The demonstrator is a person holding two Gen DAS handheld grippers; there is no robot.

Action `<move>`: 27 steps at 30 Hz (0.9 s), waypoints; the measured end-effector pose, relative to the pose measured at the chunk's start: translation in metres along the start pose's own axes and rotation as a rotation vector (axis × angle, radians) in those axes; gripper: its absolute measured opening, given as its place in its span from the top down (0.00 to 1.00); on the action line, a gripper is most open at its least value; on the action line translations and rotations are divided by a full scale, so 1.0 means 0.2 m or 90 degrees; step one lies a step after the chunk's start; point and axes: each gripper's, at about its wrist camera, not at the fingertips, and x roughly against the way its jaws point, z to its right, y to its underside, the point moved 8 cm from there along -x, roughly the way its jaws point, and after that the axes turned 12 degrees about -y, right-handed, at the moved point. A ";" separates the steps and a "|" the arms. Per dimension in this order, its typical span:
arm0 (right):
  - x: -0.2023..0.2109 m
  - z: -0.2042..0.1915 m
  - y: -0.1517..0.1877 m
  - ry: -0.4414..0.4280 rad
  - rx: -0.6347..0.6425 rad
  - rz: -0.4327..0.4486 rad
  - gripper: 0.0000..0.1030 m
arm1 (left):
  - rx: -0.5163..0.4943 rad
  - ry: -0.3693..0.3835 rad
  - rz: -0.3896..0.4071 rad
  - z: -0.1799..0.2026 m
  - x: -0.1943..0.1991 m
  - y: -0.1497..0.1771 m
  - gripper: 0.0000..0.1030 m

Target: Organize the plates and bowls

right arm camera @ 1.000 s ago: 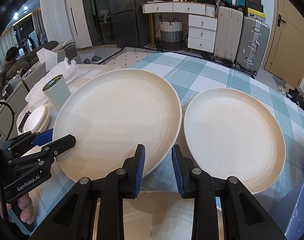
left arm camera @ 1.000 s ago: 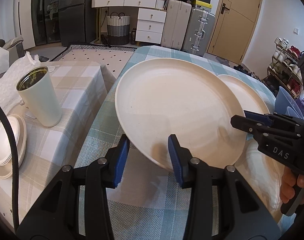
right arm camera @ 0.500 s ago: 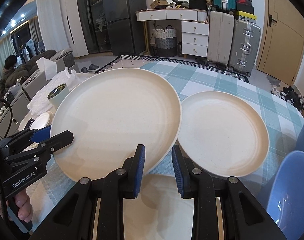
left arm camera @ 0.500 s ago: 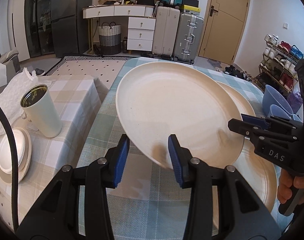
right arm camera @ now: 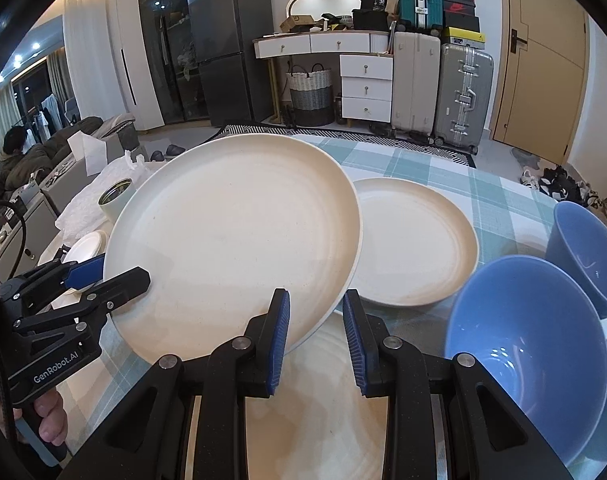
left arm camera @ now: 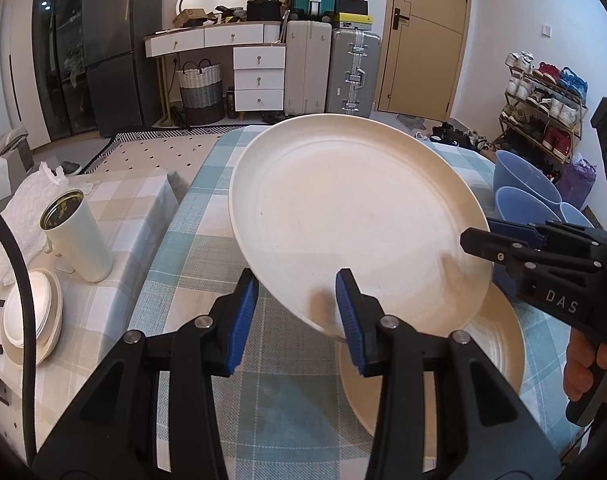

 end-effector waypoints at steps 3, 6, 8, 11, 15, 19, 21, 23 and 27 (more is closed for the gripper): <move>0.05 0.01 0.03 -0.001 0.000 0.004 0.73 | -0.006 0.002 0.003 0.03 0.05 0.01 0.64; 0.10 0.00 0.04 -0.003 -0.001 0.008 0.73 | -0.016 0.002 0.008 0.07 0.12 0.02 0.64; 0.13 0.00 0.07 -0.004 -0.002 0.009 0.73 | -0.021 0.001 0.010 0.10 0.16 0.03 0.64; 0.15 0.00 0.10 -0.004 -0.003 0.008 0.73 | -0.027 0.003 0.009 0.12 0.19 0.05 0.64; 0.19 -0.01 0.15 -0.004 -0.007 0.008 0.73 | -0.036 0.007 0.009 0.15 0.24 0.08 0.64; 0.24 -0.01 0.20 0.002 -0.005 0.007 0.73 | -0.046 0.012 0.007 0.18 0.28 0.13 0.64; 0.25 0.01 0.22 0.003 -0.007 0.007 0.73 | -0.050 0.016 0.005 0.20 0.29 0.16 0.64; 0.26 0.01 0.24 0.006 -0.009 0.006 0.73 | -0.053 0.023 0.001 0.21 0.28 0.17 0.64; 0.29 0.02 0.29 0.014 -0.017 0.003 0.73 | -0.059 0.035 -0.003 0.24 0.29 0.22 0.64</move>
